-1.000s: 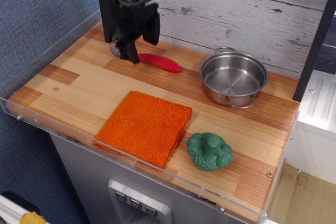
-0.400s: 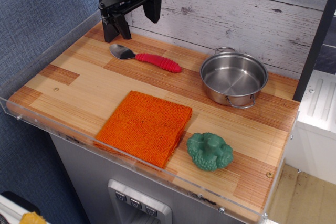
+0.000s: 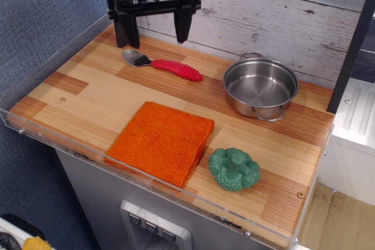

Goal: Place the red spoon to the left of the pot

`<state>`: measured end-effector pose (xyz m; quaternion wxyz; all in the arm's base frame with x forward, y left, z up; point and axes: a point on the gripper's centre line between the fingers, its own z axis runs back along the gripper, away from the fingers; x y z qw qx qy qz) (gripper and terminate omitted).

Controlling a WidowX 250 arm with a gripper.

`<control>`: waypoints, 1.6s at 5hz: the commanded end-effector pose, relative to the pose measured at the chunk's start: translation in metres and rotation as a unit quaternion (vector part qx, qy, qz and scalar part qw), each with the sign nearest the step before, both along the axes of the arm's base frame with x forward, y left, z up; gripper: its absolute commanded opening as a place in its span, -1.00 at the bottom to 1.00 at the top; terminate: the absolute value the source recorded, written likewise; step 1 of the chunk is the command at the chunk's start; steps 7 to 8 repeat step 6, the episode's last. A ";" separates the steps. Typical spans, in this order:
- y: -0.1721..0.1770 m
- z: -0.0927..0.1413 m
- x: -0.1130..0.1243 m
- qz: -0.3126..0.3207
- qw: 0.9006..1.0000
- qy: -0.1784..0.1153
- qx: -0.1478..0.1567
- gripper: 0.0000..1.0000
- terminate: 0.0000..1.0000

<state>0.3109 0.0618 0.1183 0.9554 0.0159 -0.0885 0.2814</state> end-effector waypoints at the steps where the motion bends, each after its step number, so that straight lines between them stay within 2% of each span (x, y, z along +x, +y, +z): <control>1: 0.023 0.009 -0.081 -0.236 0.972 0.009 -0.009 1.00 -1.00; 2: 0.038 0.003 -0.102 -0.320 0.947 0.013 -0.027 1.00 -1.00; 3: 0.052 -0.004 -0.131 -0.279 0.959 0.040 0.006 1.00 -1.00; 4: 0.057 -0.002 -0.148 -0.264 0.962 0.056 0.031 1.00 -1.00; 5: 0.057 -0.002 -0.148 -0.264 0.962 0.056 0.031 1.00 -1.00; 6: 0.057 -0.002 -0.148 -0.264 0.962 0.056 0.031 1.00 1.00; 8: 0.057 -0.002 -0.148 -0.264 0.962 0.056 0.031 1.00 1.00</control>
